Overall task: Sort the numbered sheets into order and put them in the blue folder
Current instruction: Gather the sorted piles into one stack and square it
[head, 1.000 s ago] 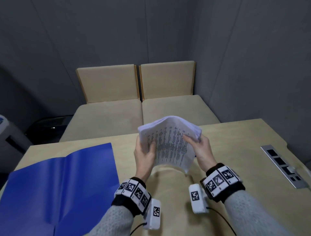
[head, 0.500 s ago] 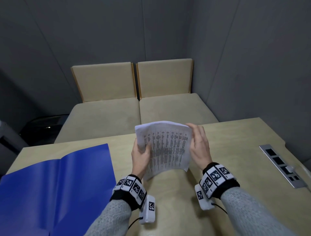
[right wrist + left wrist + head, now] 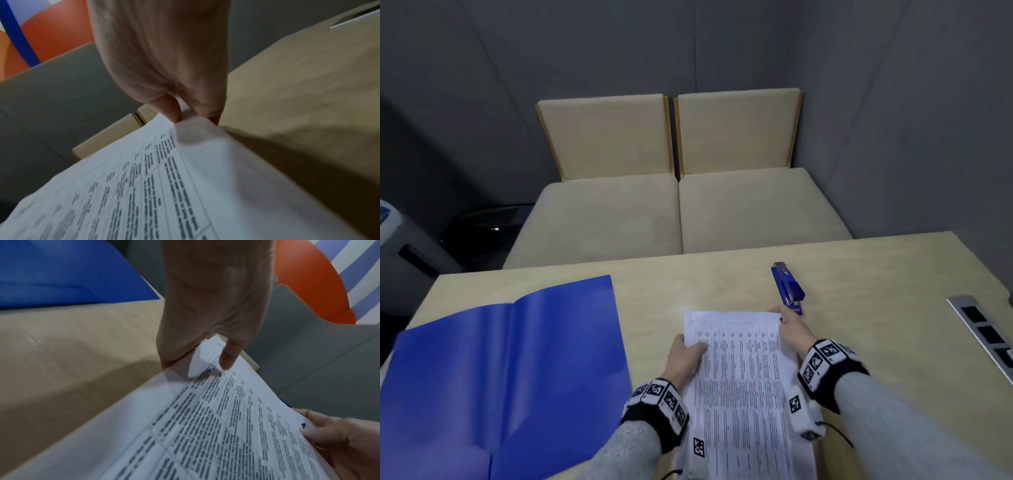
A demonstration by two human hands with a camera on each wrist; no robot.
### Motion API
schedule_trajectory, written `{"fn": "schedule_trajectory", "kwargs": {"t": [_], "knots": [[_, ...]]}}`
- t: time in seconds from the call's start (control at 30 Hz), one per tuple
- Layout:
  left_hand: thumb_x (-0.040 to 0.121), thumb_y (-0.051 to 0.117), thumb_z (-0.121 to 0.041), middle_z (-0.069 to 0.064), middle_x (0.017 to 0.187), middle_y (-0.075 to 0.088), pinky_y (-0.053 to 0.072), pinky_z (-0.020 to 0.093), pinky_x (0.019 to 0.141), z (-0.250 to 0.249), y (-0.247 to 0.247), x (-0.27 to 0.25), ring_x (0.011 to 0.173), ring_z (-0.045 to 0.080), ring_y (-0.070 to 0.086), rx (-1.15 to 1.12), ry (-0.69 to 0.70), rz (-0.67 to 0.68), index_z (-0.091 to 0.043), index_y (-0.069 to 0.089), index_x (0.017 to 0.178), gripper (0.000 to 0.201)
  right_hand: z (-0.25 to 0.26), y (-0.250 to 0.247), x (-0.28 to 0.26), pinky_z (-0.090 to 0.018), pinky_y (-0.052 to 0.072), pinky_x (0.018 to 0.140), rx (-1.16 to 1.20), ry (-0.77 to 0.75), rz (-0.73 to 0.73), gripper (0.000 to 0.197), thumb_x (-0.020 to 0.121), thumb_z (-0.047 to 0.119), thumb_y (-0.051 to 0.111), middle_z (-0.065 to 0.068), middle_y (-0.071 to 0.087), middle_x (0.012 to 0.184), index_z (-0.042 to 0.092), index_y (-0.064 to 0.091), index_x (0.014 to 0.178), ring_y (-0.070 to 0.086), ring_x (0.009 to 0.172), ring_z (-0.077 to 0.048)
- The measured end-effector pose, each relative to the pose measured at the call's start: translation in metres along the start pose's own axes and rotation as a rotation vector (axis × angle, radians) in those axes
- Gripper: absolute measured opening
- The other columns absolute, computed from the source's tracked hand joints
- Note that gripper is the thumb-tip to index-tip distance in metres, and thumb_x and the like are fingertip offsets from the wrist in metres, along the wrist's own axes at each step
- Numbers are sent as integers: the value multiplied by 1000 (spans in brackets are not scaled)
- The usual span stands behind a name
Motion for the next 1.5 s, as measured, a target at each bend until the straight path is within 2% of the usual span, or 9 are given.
{"fn": "schedule_trajectory", "kwargs": {"t": [0.2,0.43,0.53,0.63,0.77,0.97,1.13,1.27,1.5], "knots": [[97,47,-31,13,130,54,43,41,101,-40,-16,15,115,28,52,81,151,-191,-4,47,127,40,2,11,17,-29,41,64,-73,21,40,43,84,-13,28,-7,59,85,23,51,85,54,78,-22],[101,40,-27,14,140,47,37,31,93,-41,-15,14,125,30,47,194,166,-287,-3,34,140,47,15,15,10,-38,46,78,-451,47,69,36,85,-4,35,-11,52,115,18,43,112,56,95,-29],[101,40,-27,13,136,51,36,29,86,-43,-14,12,119,29,51,195,186,-301,-5,36,138,44,62,-26,7,-38,41,80,-742,-49,-224,28,90,11,44,-12,45,118,16,44,117,52,103,-32],[101,40,-27,11,139,48,36,29,88,-41,-15,13,125,28,48,180,185,-305,-5,35,140,45,91,-81,26,-45,37,93,-638,-57,-520,31,89,24,53,-14,47,122,14,48,118,44,117,-34],[100,40,-29,8,146,42,34,35,105,-39,-15,15,133,28,41,156,179,-299,-8,32,143,48,44,-76,80,-41,40,95,-485,238,-197,63,79,39,67,-18,47,128,6,41,126,46,119,-37],[100,42,-26,8,140,47,35,33,101,-39,-15,15,132,28,43,119,205,-300,-7,37,140,45,22,-62,97,-43,45,95,-423,306,-206,53,81,18,64,-22,49,127,-1,41,124,51,115,-40],[98,42,-30,8,133,55,42,38,98,-39,-15,12,122,31,51,118,219,-303,-10,43,132,39,29,-65,89,-29,45,62,210,260,-354,43,78,17,64,-17,61,100,-3,53,115,61,87,-31],[98,43,-28,3,125,59,42,33,87,-45,-15,5,113,28,56,132,243,-332,-11,44,130,36,79,-40,64,-36,51,68,710,131,-306,33,80,12,68,-8,60,92,8,48,106,61,77,-21],[97,43,-27,8,103,64,42,32,74,-54,-13,-1,97,32,60,113,355,-334,-17,48,116,23,119,50,26,-45,57,81,481,17,-153,31,66,24,76,-12,68,90,17,53,85,68,84,-31]]}}
Point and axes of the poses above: each hand's wrist, its own x-axis towards the middle knuckle, its own y-axis out of the palm, z = x × y, the point moved 10 cm from there along x, towards the middle knuckle
